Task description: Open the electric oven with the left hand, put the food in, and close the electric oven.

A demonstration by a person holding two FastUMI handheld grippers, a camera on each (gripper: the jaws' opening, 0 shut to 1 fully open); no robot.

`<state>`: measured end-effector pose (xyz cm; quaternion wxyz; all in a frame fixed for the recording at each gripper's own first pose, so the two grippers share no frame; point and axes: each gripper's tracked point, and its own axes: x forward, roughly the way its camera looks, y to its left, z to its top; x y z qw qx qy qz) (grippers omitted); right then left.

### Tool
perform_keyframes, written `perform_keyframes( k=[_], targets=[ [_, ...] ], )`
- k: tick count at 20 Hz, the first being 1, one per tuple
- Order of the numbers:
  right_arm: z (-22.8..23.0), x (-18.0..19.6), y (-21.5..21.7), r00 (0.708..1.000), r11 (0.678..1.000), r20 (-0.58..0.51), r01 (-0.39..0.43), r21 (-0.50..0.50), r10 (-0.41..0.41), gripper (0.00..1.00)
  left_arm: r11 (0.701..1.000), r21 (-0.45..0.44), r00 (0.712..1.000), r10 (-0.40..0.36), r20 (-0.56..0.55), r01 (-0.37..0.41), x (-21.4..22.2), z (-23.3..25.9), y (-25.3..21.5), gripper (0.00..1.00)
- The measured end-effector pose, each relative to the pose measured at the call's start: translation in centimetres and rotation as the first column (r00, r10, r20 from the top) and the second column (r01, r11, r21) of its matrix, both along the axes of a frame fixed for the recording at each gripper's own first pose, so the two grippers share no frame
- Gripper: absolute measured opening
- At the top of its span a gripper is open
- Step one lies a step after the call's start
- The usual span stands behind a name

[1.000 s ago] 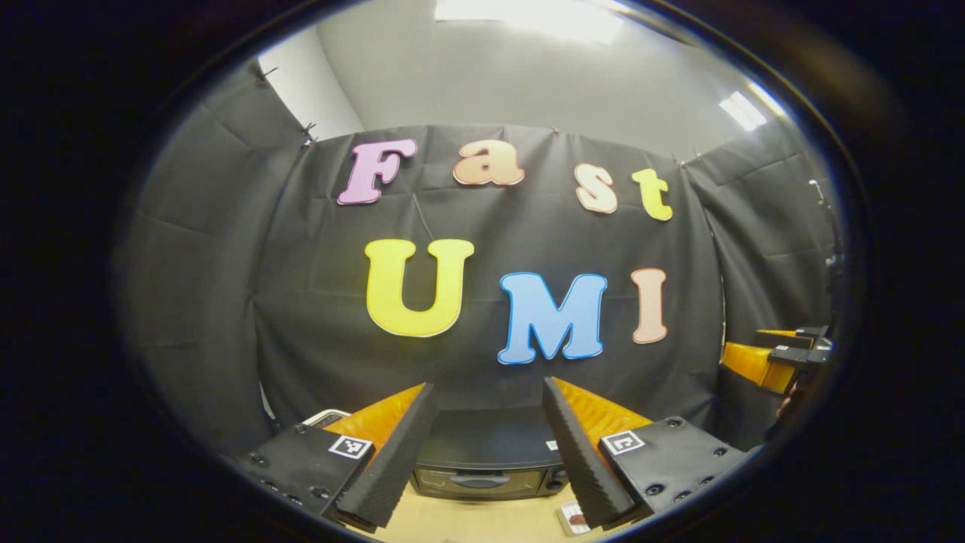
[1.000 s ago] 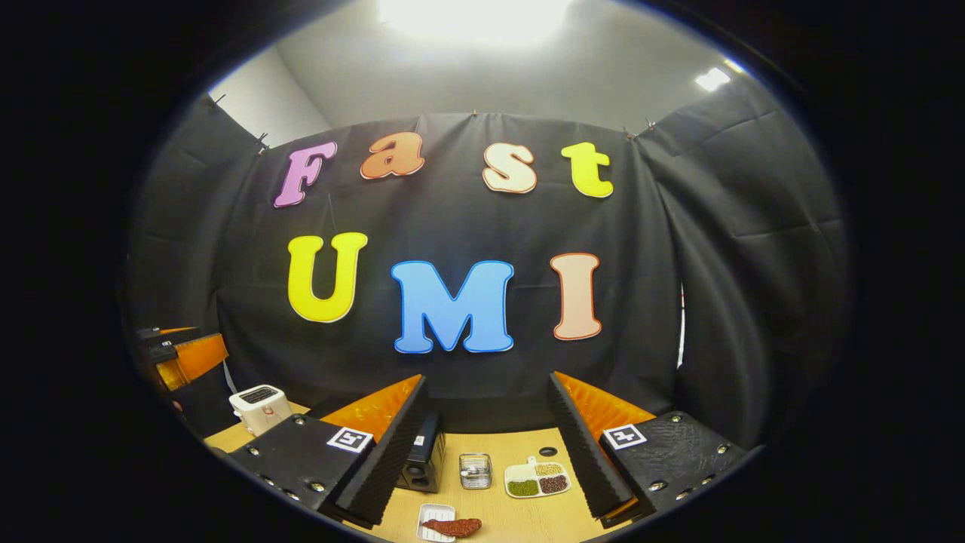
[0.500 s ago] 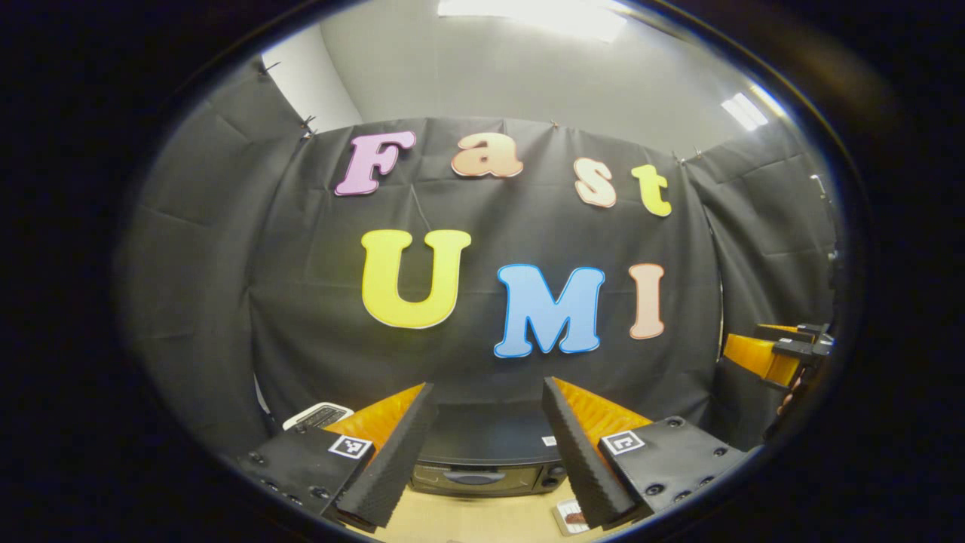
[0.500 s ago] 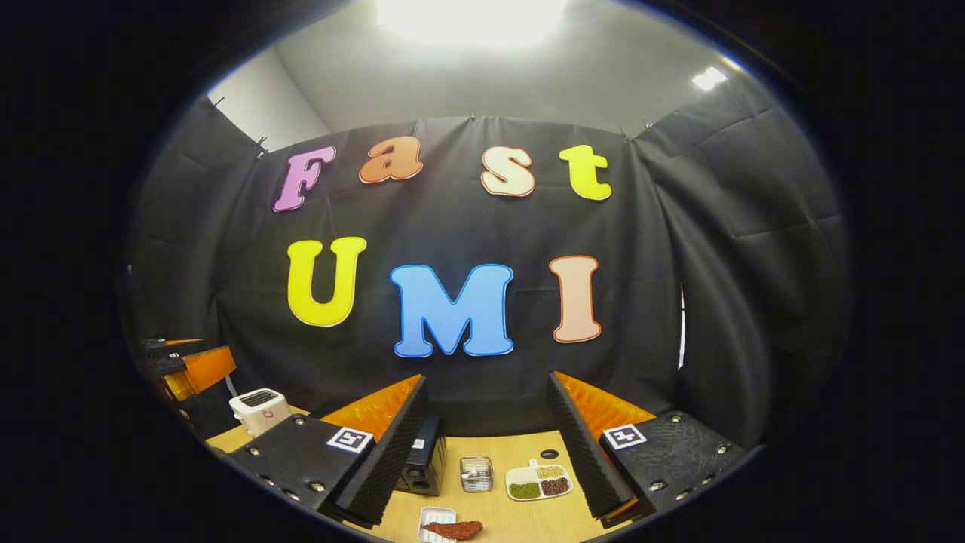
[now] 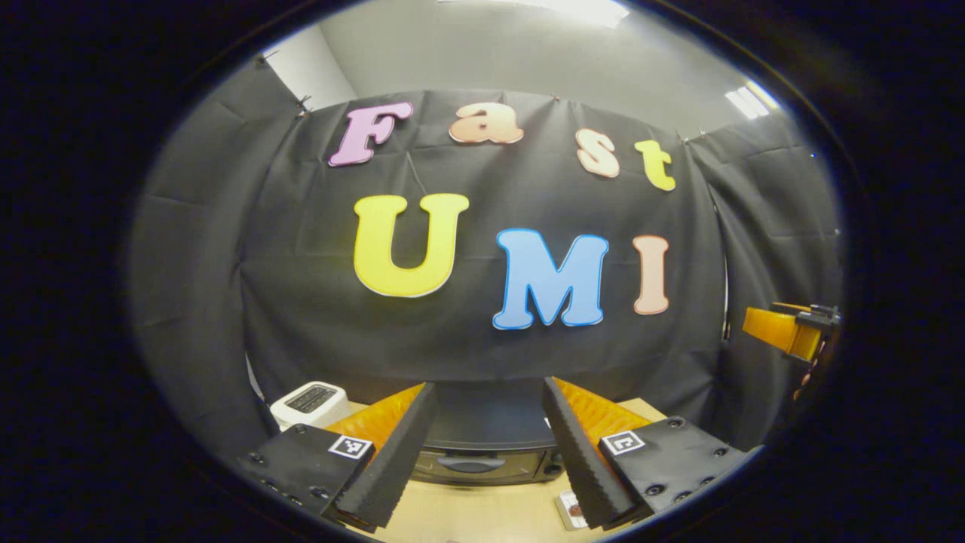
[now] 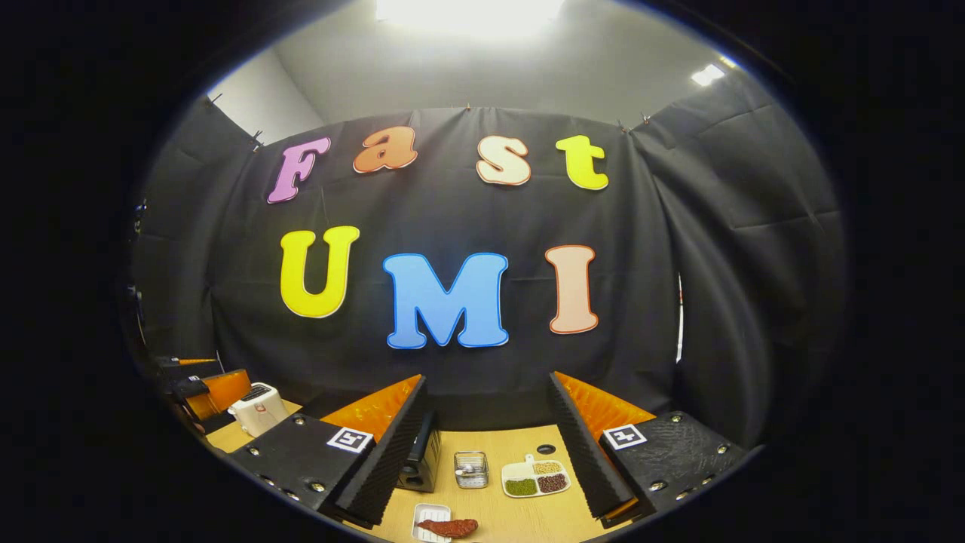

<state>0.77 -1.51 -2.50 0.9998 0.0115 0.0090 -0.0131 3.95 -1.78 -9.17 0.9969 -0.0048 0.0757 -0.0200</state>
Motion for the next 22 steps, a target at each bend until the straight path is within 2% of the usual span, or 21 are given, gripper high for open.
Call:
perform_keyframes(
  k=[1, 3, 4, 6, 8, 9, 14, 15, 16, 18, 19, 20, 22],
  targets=[
    [-0.4, 0.2, -0.2, 1.000, 1.000, -0.008, 0.005, -0.003, -0.005, 0.95, 1.000, 0.002, 1.000, -0.006, -0.015, 0.006, 0.4, -0.9, -0.2, 0.92],
    [-1.0, 0.3, -0.5, 1.000, 1.000, -0.026, 0.013, 0.000, -0.013, 0.95, 1.000, 0.011, 0.998, -0.015, -0.061, 0.016, 1.3, -3.4, -0.5, 0.92],
    [-1.3, 0.4, -0.6, 0.999, 1.000, -0.036, 0.016, 0.005, -0.016, 0.96, 1.000, 0.013, 0.996, -0.018, -0.082, 0.019, 1.7, -4.6, -0.6, 0.99],
    [-1.6, 0.5, -0.8, 0.999, 1.000, -0.045, 0.020, 0.011, -0.020, 0.96, 0.999, 0.012, 0.993, -0.029, -0.111, 0.030, 2.5, -6.9, -1.1, 0.92],
    [-2.0, 0.9, -0.9, 0.998, 1.000, -0.054, 0.021, 0.000, -0.021, 0.96, 0.999, 0.033, 0.988, -0.037, -0.148, 0.042, 3.5, -9.5, -1.1, 0.99],
    [-2.2, 0.9, -1.0, 0.998, 1.000, -0.062, 0.022, -0.007, -0.022, 0.96, 0.998, 0.053, 0.986, -0.032, -0.166, 0.042, 4.2, -10.7, -0.9, 0.95],
    [-3.4, 1.2, -1.9, 0.995, 0.999, -0.092, 0.043, -0.023, -0.045, 0.96, 0.996, 0.075, 0.974, -0.033, -0.224, 0.051, 7.2, -15.9, -0.4, 0.95],
    [-3.7, 1.2, -2.1, 0.994, 0.999, -0.100, 0.048, -0.025, -0.050, 0.96, 0.995, 0.077, 0.971, -0.036, -0.236, 0.056, 8.0, -16.9, -0.4, 0.92],
    [-4.0, 1.2, -2.4, 0.993, 0.998, -0.108, 0.053, -0.029, -0.056, 0.96, 0.995, 0.074, 0.967, -0.044, -0.252, 0.065, 8.7, -18.0, -0.4, 0.92],
    [-4.4, 1.2, -3.1, 0.990, 0.997, -0.119, 0.066, -0.043, -0.071, 0.95, 0.994, 0.088, 0.958, -0.039, -0.283, 0.067, 10.0, -20.2, 0.0, 0.99],
    [-4.4, 1.2, -3.4, 0.989, 0.996, -0.122, 0.074, -0.049, -0.080, 0.96, 0.994, 0.091, 0.954, -0.034, -0.296, 0.064, 10.5, -21.1, 0.3, 0.95],
    [-4.4, 1.2, -3.6, 0.989, 0.996, -0.120, 0.079, -0.052, -0.085, 0.96, 0.993, 0.096, 0.951, -0.030, -0.307, 0.063, 11.2, -21.9, 0.4, 0.99],
    [-4.2, 1.3, -3.9, 0.989, 0.995, -0.117, 0.089, -0.054, -0.094, 0.95, 0.993, 0.107, 0.943, -0.020, -0.332, 0.058, 11.6, -23.4, 0.9, 0.99]
  ],
)
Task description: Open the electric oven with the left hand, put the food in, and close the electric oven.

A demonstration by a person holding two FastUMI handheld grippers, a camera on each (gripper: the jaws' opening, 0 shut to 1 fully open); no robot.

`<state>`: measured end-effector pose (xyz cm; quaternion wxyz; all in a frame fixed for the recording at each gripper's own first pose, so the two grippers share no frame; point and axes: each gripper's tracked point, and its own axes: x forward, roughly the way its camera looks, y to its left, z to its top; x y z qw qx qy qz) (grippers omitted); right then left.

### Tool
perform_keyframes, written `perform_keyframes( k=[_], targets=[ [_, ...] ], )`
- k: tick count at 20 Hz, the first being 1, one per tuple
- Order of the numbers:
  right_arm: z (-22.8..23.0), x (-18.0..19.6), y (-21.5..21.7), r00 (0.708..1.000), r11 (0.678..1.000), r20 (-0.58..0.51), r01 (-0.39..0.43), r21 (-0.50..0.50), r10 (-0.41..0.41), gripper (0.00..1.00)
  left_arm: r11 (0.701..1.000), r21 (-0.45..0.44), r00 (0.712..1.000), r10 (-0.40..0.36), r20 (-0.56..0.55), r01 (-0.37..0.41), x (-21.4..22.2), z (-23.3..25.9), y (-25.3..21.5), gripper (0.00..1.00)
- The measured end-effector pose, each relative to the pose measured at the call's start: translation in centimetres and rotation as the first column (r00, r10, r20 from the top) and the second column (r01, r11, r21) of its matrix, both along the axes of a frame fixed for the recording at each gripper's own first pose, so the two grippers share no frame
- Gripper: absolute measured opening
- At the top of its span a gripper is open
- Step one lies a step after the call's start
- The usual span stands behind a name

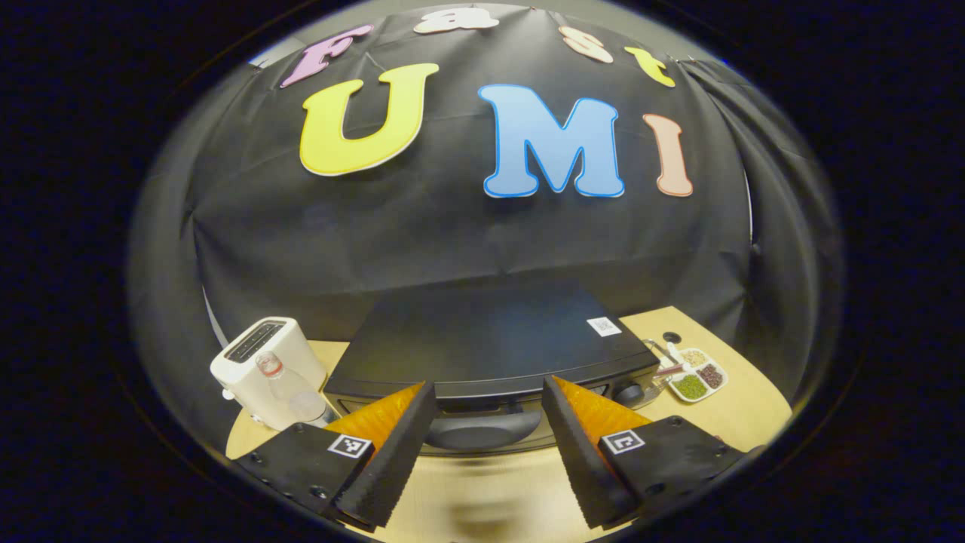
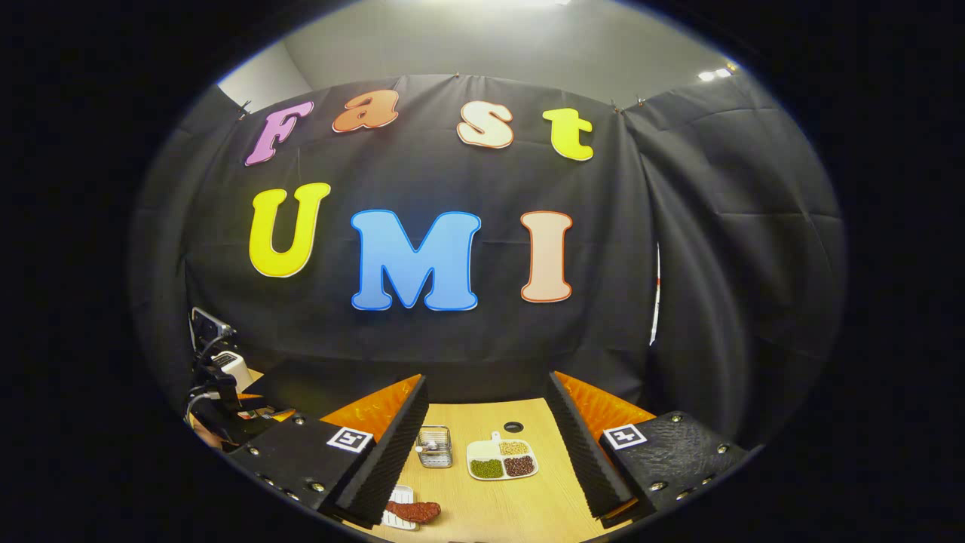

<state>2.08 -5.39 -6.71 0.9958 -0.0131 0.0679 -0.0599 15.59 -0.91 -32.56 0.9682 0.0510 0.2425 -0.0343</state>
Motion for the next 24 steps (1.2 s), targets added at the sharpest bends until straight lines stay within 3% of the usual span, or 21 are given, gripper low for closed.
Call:
perform_keyframes(
  k=[2, 3, 4, 9, 12, 13, 15, 16, 24],
  targets=[
    [0.1, 0.2, -0.2, 1.000, 1.000, 0.000, 0.007, -0.002, -0.007, 0.95, 1.000, 0.004, 1.000, 0.015, -0.023, -0.015, 0.6, -1.2, 0.5, 0.99],
    [0.0, 0.2, -0.4, 1.000, 1.000, -0.002, 0.010, -0.004, -0.010, 0.95, 1.000, 0.002, 0.999, 0.022, -0.032, -0.022, 0.8, -1.7, 0.7, 0.92],
    [-0.1, 0.3, -0.5, 1.000, 1.000, -0.003, 0.012, -0.006, -0.012, 0.96, 1.000, 0.002, 0.999, 0.028, -0.041, -0.028, 0.9, -2.2, 0.9, 0.99],
    [-0.6, -0.2, -0.9, 1.000, 1.000, -0.014, 0.022, -0.002, -0.022, 0.96, 0.999, -0.015, 0.998, 0.041, -0.048, -0.042, 1.0, -3.0, 1.3, 0.96],
    [-1.1, -0.5, -0.5, 1.000, 1.000, -0.025, 0.015, 0.008, -0.015, 0.96, 0.998, -0.030, 0.998, 0.047, -0.046, -0.048, 0.3, -3.2, 1.1, 0.99],
    [-1.2, -0.7, -0.2, 1.000, 1.000, -0.029, 0.011, 0.009, -0.010, 0.96, 0.999, -0.028, 0.998, 0.045, -0.049, -0.046, -0.4, -3.3, 1.2, 0.92],
    [-1.5, -0.9, 0.2, 0.999, 1.000, -0.039, 0.000, 0.011, 0.001, 0.95, 0.999, -0.025, 0.997, 0.042, -0.058, -0.043, -2.2, -3.4, 1.2, 0.99],
    [-1.6, -1.1, 0.5, 0.999, 1.000, -0.043, -0.005, 0.015, 0.006, 0.96, 0.999, -0.024, 0.997, 0.041, -0.063, -0.042, -3.0, -3.6, 1.3, 0.95],
    [-1.8, -2.4, 2.8, 0.996, 0.998, -0.058, -0.063, 0.008, 0.064, 0.96, 0.999, -0.033, 0.992, 0.016, -0.125, -0.021, -8.5, -6.5, 1.2, 0.99]
  ],
)
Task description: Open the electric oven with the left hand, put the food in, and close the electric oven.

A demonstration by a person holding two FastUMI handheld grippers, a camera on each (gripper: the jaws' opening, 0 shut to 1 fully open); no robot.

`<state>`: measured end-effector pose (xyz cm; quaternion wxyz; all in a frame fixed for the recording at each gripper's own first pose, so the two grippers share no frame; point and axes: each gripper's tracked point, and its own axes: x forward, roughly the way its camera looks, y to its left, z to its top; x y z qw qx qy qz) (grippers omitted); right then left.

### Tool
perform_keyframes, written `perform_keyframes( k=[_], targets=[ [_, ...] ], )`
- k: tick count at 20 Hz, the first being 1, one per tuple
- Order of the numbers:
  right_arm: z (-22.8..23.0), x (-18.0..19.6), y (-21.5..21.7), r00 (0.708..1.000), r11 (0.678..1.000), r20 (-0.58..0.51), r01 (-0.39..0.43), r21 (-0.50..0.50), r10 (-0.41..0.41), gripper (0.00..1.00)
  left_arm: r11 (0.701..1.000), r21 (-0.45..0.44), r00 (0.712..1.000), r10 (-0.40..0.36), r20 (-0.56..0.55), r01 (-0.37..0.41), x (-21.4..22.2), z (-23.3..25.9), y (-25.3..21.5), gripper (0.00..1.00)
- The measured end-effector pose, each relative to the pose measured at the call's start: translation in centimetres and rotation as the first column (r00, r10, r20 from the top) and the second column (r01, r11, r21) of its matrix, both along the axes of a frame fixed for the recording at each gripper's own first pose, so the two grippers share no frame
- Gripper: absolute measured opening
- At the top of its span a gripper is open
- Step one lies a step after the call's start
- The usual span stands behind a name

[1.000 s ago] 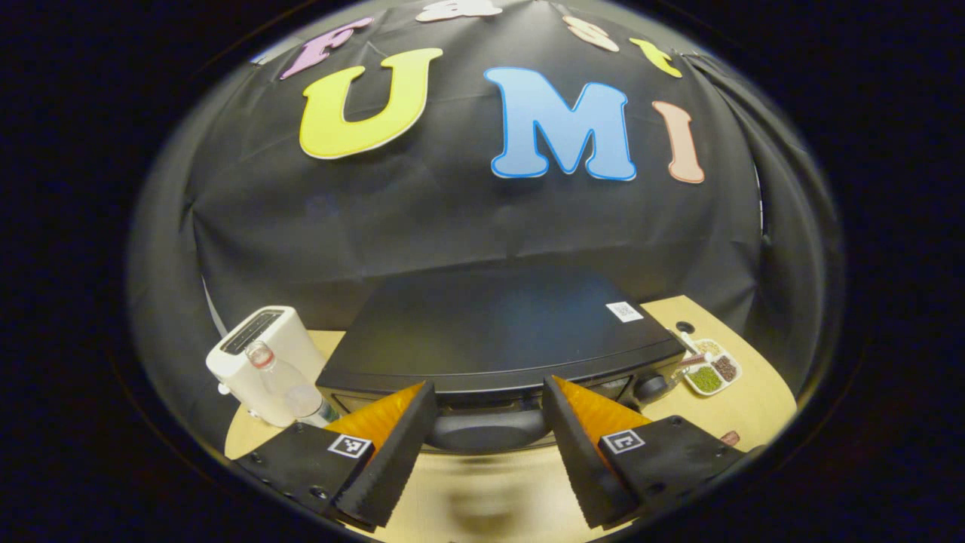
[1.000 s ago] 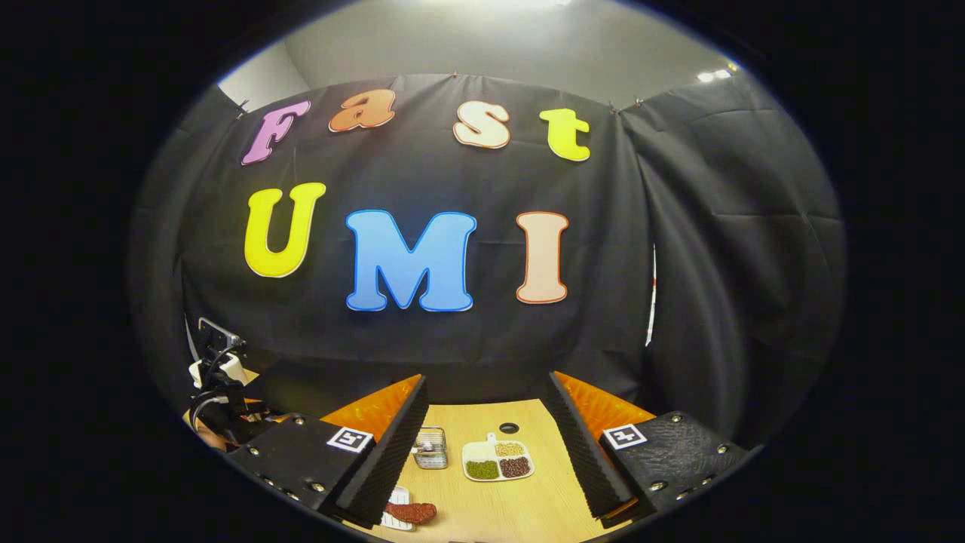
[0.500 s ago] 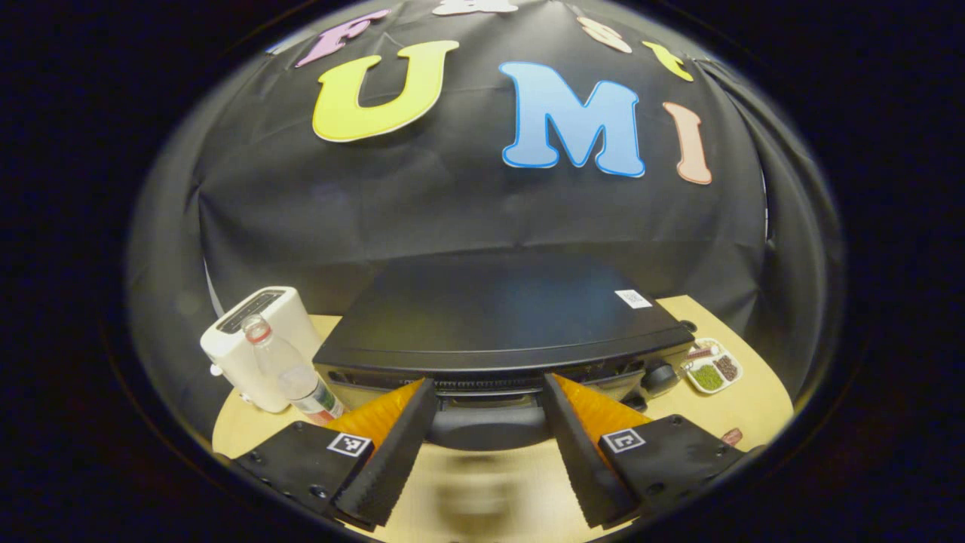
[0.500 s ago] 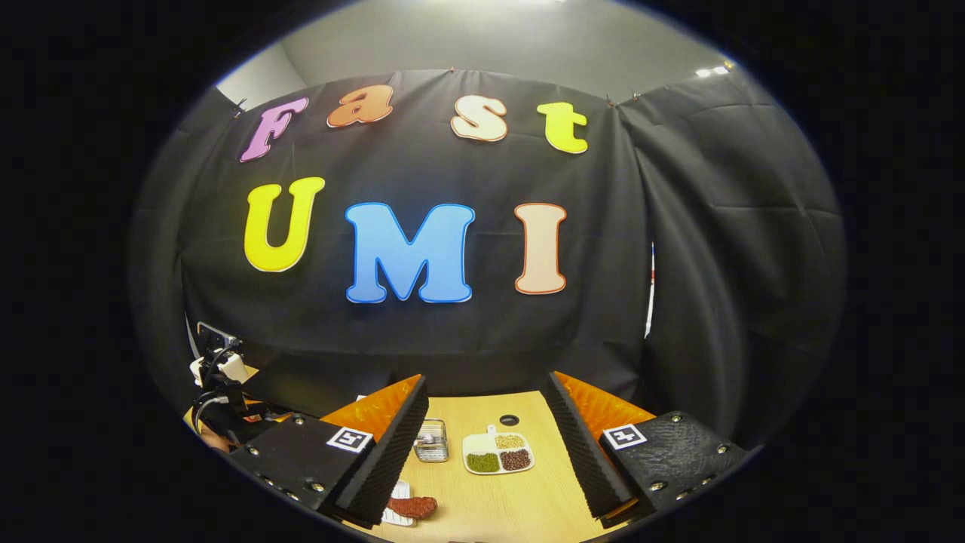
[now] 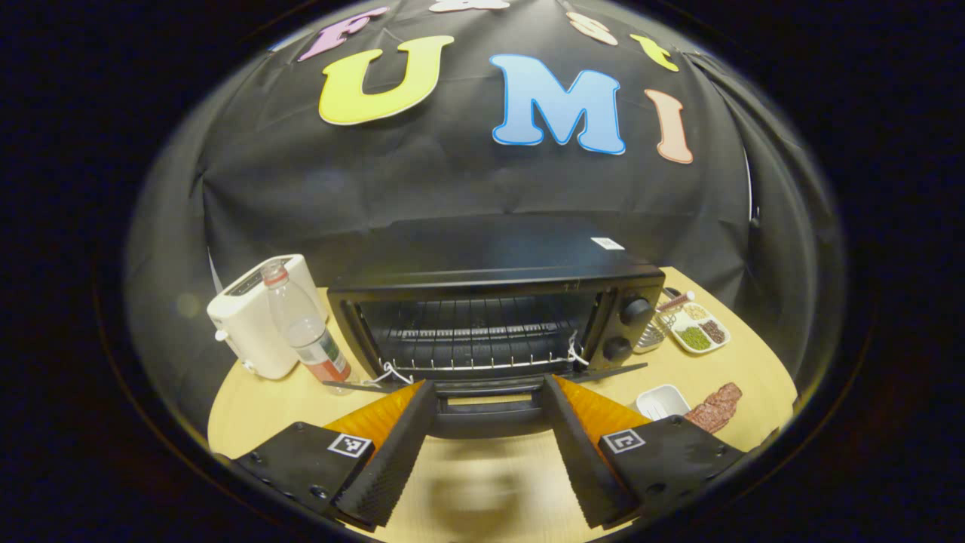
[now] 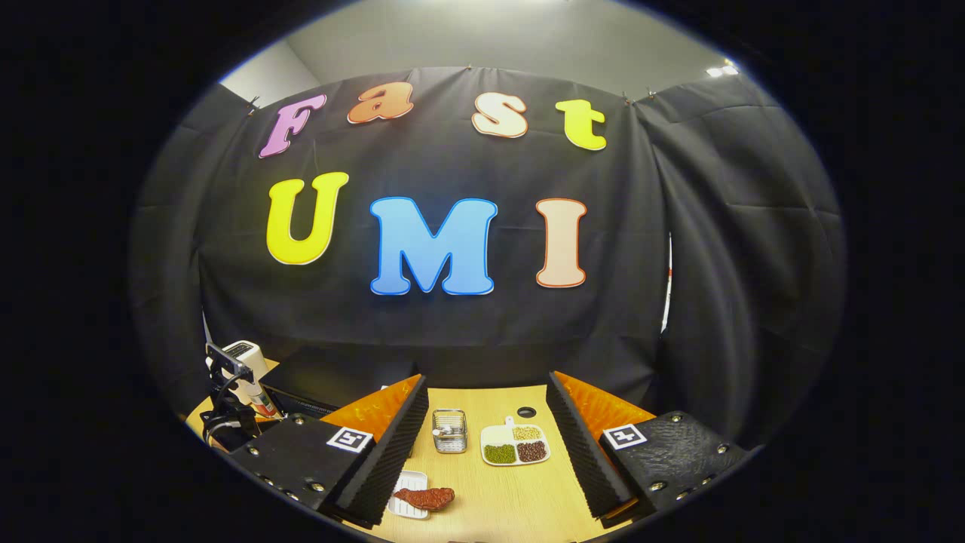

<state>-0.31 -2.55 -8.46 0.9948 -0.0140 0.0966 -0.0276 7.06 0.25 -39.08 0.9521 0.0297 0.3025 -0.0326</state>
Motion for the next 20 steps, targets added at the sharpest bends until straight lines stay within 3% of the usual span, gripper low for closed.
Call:
perform_keyframes(
  k=[7, 12, 14, 16, 17, 18, 20],
  targets=[
    [-1.2, -1.1, 0.8, 0.999, 0.999, -0.033, -0.021, -0.025, 0.020, 0.96, 0.999, 0.019, 0.999, -0.038, -0.013, 0.039, -2.6, -2.3, 0.4, 0.95],
    [-2.7, -1.7, 1.7, 0.997, 0.999, -0.062, -0.046, -0.025, 0.044, 0.96, 0.999, 0.017, 0.998, -0.035, -0.045, 0.036, -4.2, -5.1, 1.2, 0.99],
    [-3.9, -1.8, 2.1, 0.994, 0.997, -0.083, -0.073, -0.020, 0.071, 0.96, 0.999, 0.033, 0.999, -0.023, -0.043, 0.024, -4.4, -5.2, 2.0, 0.92],
    [-5.9, -2.1, 2.3, 0.986, 0.996, -0.141, -0.093, 0.014, 0.094, 0.92, 1.000, 0.018, 1.000, -0.017, -0.011, 0.017, -4.3, -3.5, 2.1, 0.95],
    [-7.1, -2.3, 2.5, 0.978, 0.993, -0.174, -0.103, 0.052, 0.111, 0.96, 1.000, 0.014, 1.000, -0.016, 0.013, 0.016, -4.1, -2.1, 2.1, 0.92],
    [-7.9, -2.5, 2.6, 0.971, 0.989, -0.200, -0.112, 0.099, 0.130, 0.96, 1.000, 0.006, 0.999, -0.013, 0.044, 0.013, -3.9, -0.3, 2.0, 0.95],
    [-10.2, -2.5, 1.8, 0.959, 0.979, -0.244, -0.104, 0.175, 0.146, 0.96, 1.000, -0.023, 0.992, 0.001, 0.126, 0.002, -3.4, 4.1, 1.6, 0.92]
  ],
)
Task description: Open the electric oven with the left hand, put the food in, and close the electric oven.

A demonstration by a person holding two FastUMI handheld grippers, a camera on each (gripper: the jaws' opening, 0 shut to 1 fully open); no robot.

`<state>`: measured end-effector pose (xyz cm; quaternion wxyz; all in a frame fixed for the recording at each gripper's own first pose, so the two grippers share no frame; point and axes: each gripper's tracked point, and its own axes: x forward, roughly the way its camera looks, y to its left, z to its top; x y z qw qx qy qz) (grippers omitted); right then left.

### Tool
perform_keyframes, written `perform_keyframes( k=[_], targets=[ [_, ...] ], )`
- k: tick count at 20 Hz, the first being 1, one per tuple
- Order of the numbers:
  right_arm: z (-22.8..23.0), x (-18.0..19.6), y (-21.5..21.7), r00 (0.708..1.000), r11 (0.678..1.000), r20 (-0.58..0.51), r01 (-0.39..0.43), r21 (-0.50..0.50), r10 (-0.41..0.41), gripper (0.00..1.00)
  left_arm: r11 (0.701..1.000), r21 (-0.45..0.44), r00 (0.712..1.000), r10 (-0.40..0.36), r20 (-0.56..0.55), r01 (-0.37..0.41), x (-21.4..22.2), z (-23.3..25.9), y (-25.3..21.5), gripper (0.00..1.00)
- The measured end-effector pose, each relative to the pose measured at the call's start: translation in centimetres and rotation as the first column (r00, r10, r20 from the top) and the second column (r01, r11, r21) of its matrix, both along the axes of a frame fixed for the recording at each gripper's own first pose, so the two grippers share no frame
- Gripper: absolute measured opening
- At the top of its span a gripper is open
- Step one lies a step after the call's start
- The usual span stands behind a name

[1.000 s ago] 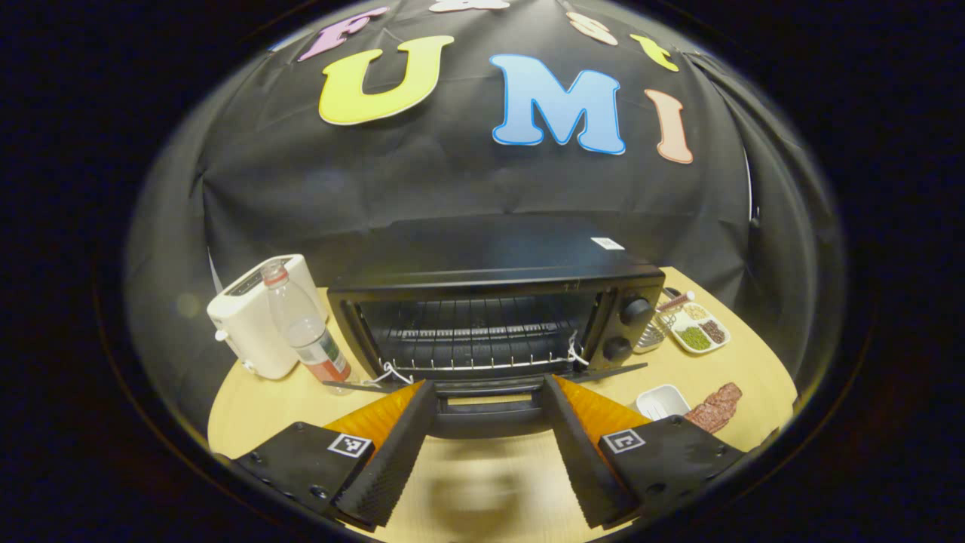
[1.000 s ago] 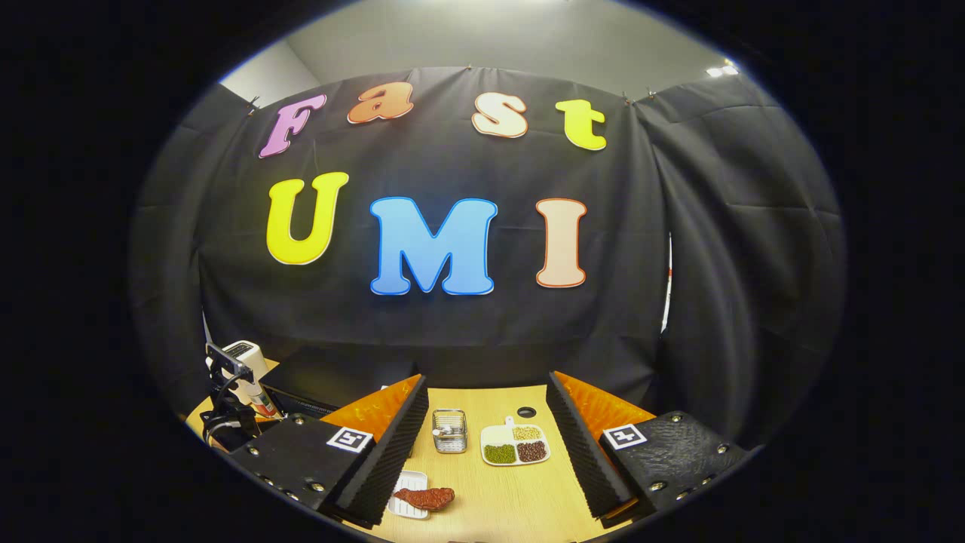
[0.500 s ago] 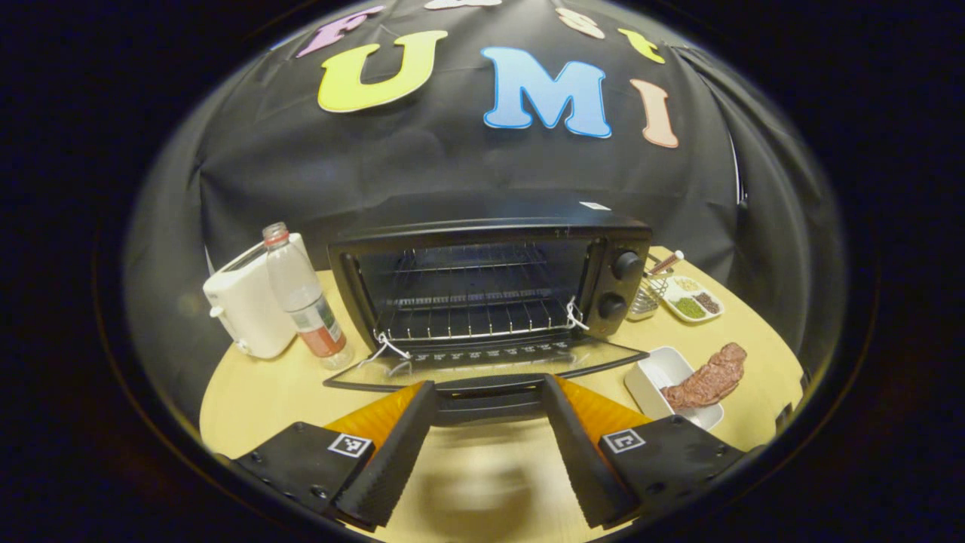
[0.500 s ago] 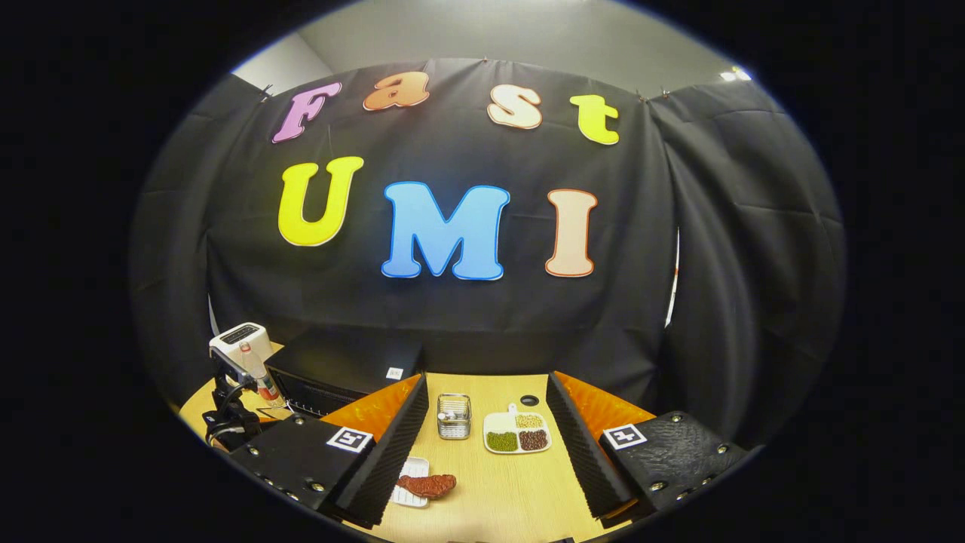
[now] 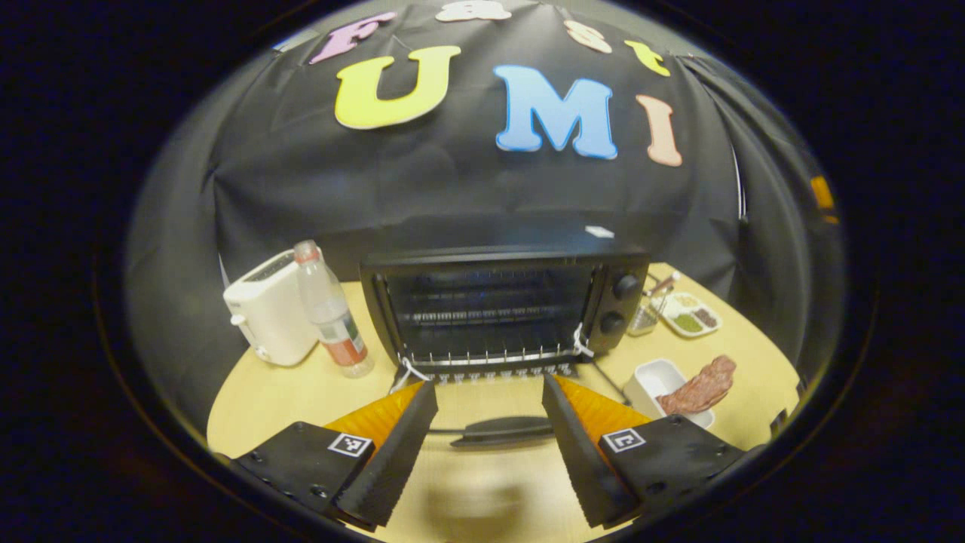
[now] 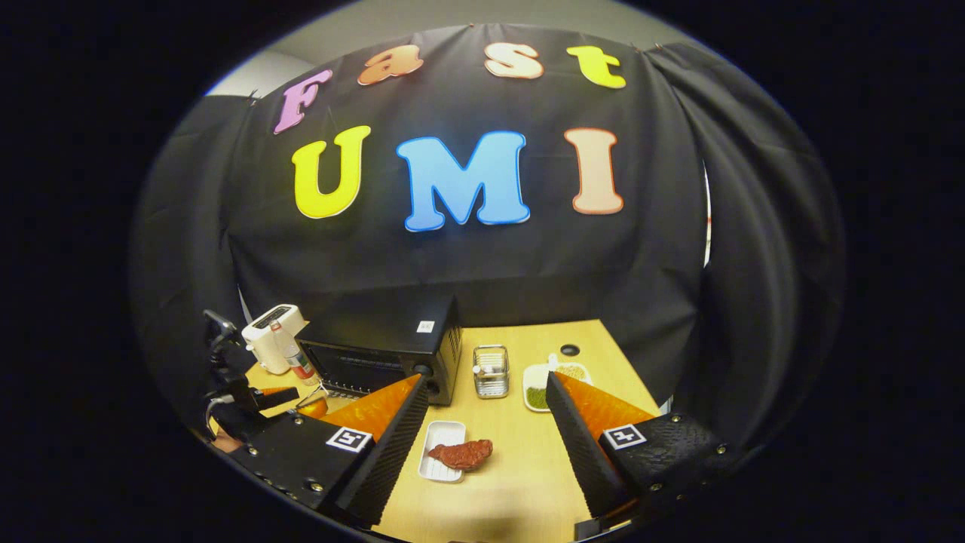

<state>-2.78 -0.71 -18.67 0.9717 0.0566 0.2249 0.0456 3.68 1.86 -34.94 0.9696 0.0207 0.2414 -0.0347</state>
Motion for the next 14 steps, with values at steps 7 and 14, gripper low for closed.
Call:
perform_keyframes(
  k=[7, 14],
  targets=[
    [-11.1, 0.2, -3.0, 0.964, 0.975, -0.265, 0.062, 0.212, -0.004, 0.97, 0.999, -0.012, 0.966, 0.048, 0.253, -0.047, 0.4, 16.2, -0.4, 0.99],
    [-19.3, 0.3, -0.4, 0.914, 0.895, -0.378, 0.043, 0.445, 0.144, 0.95, 0.992, -0.005, 0.901, 0.115, 0.418, -0.124, -0.8, 27.2, -0.4, 0.99]
  ],
)
